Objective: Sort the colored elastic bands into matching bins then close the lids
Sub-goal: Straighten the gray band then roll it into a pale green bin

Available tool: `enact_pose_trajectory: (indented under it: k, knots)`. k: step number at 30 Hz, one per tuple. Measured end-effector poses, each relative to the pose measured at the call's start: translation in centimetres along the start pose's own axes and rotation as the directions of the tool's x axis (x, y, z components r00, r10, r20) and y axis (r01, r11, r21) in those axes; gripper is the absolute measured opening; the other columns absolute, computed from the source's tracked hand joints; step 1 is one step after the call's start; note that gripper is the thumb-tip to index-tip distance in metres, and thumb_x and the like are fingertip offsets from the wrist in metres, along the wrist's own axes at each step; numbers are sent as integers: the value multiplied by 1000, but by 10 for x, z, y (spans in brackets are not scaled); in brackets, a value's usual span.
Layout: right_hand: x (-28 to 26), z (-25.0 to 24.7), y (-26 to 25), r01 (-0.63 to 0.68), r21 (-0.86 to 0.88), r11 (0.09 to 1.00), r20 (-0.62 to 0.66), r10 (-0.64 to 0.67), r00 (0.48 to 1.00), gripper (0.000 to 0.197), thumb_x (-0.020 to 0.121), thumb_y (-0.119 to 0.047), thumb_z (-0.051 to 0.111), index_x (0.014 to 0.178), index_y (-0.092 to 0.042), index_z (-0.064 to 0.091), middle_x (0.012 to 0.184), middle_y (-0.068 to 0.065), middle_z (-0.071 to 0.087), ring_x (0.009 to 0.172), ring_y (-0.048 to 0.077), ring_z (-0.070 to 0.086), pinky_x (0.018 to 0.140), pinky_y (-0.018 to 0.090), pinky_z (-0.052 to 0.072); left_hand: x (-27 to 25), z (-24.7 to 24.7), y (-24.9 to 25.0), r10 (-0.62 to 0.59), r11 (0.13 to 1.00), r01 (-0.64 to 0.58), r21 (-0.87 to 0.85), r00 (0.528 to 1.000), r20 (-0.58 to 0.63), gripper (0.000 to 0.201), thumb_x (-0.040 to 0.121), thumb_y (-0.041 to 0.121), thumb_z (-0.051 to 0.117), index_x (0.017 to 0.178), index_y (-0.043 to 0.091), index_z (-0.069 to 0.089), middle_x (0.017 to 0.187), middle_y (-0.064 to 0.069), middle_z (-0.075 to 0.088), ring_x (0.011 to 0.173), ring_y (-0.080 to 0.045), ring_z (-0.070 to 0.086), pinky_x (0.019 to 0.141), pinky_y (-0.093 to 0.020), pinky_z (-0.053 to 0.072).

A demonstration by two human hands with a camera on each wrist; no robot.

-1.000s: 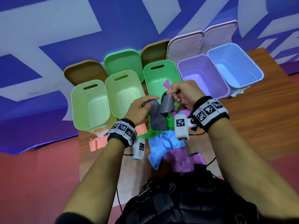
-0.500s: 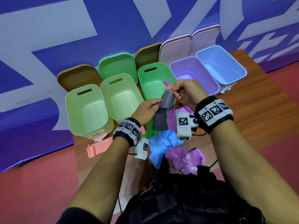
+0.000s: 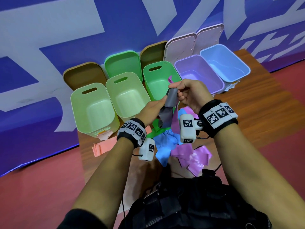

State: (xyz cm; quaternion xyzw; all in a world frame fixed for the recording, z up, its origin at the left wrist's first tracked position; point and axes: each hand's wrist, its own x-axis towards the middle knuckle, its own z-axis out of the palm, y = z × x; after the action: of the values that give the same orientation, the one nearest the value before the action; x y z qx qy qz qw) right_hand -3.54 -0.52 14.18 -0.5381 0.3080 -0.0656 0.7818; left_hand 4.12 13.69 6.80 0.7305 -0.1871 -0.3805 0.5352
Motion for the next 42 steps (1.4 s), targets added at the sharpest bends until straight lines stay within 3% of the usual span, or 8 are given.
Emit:
enact_pose_trajectory:
  k: [5, 9, 16, 23, 25, 31, 34, 42]
  knots:
    - [1, 5, 2, 19, -15, 1000, 38, -19, 999, 27, 83, 0, 51, 88, 1, 77, 71, 10, 55, 54, 11, 45, 53, 16, 44, 3, 1, -4, -99, 994, 99, -52, 995, 14, 73, 73, 86, 39, 85, 25, 76, 99, -8, 75, 99, -28, 69, 92, -41, 52]
    - [1, 8, 1, 40, -55, 998, 49, -37, 998, 26, 83, 2, 51, 86, 1, 77, 69, 11, 56, 54, 12, 44, 53, 17, 43, 0, 0, 2, -39, 999, 38, -24, 999, -31, 59, 91, 71, 43, 74, 21, 70, 65, 6, 67, 58, -8, 59, 64, -25, 45]
    - [4, -1, -1, 11, -113, 994, -35, -15, 999, 27, 82, 3, 49, 93, 6, 73, 50, 1, 51, 47, 11, 40, 48, 19, 38, -1, -15, -9, 201, 980, -199, 31, 975, -98, 16, 95, 11, 62, 82, 19, 69, 81, 7, 67, 76, -1, 60, 79, -18, 45]
    - [15, -31, -6, -64, -489, 870, -200, -41, 979, 21, 75, -3, 54, 72, -7, 74, 49, 4, 52, 39, 16, 39, 39, 16, 32, -1, -19, -5, 245, 970, -243, 25, 962, -117, 16, 94, 14, 65, 81, 23, 69, 82, 8, 67, 79, -5, 60, 79, -21, 48]
    - [16, -37, -5, -13, -571, 821, -203, -126, 971, 16, 75, -8, 60, 69, -14, 73, 59, 3, 58, 48, 17, 46, 47, 21, 37, -1, -18, -1, 260, 966, -259, 21, 959, -114, 14, 94, 14, 65, 83, 21, 69, 82, 8, 67, 80, -5, 60, 79, -21, 48]
    - [17, -17, 5, 153, -600, 785, 70, -138, 988, 25, 88, 1, 57, 98, -15, 73, 73, -13, 63, 55, -6, 54, 54, 13, 43, 4, -12, 10, 327, 941, -320, 114, 944, -48, 8, 94, 11, 63, 90, 13, 69, 86, 6, 67, 79, 0, 59, 78, -15, 44]
    - [19, -11, 9, 153, -593, 791, 145, -82, 986, 24, 87, 3, 59, 98, -16, 69, 83, -4, 66, 72, 1, 59, 63, 17, 46, 5, -13, 14, 348, 931, -339, 133, 936, -56, 7, 94, 9, 63, 91, 11, 69, 87, 8, 67, 78, 5, 58, 78, -11, 43]
    - [21, -14, -2, 149, -559, 816, 154, -75, 985, 19, 83, 3, 70, 77, -13, 63, 53, -9, 54, 40, -3, 44, 43, 11, 34, 1, -27, 20, 282, 956, -274, 105, 957, -67, 32, 93, -5, 49, 109, 13, 69, 106, 0, 67, 91, 4, 59, 83, -12, 43]
